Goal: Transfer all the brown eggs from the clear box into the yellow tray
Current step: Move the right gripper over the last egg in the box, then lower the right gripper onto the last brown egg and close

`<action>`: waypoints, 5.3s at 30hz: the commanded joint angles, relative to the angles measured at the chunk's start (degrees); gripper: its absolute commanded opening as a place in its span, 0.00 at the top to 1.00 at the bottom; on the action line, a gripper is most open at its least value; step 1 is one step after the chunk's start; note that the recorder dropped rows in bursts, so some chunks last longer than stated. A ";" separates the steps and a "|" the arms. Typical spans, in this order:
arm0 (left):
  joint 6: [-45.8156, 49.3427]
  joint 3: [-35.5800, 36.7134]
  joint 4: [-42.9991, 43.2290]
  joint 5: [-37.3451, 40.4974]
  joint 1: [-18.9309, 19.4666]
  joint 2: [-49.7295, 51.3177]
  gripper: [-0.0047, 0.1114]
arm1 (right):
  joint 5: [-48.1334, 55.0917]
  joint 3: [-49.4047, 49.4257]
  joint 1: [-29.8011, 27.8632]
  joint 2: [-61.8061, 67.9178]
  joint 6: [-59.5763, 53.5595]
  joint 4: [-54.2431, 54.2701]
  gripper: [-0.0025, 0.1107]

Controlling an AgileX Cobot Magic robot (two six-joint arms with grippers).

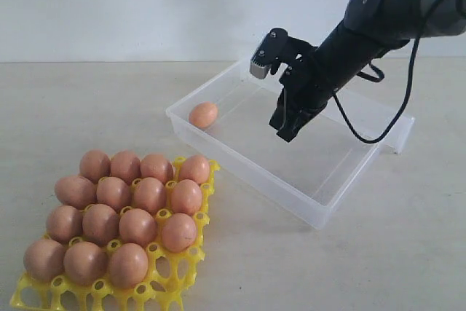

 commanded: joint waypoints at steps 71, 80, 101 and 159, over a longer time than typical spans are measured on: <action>-0.06 0.18 0.05 -0.69 -0.51 -0.10 1.00 | 23.40 9.94 0.14 -3.59 30.33 -17.03 0.98; -0.06 0.18 0.05 -0.69 -0.51 -0.10 1.00 | -3.98 9.30 1.37 -4.83 -9.89 -12.96 0.98; -0.06 0.18 0.05 -0.69 -0.51 -0.10 1.00 | -22.73 9.30 7.65 -4.75 -25.91 30.99 0.42; -0.06 0.18 0.05 -0.69 -0.51 -0.10 1.00 | -6.86 2.25 9.86 5.35 -10.67 4.09 0.39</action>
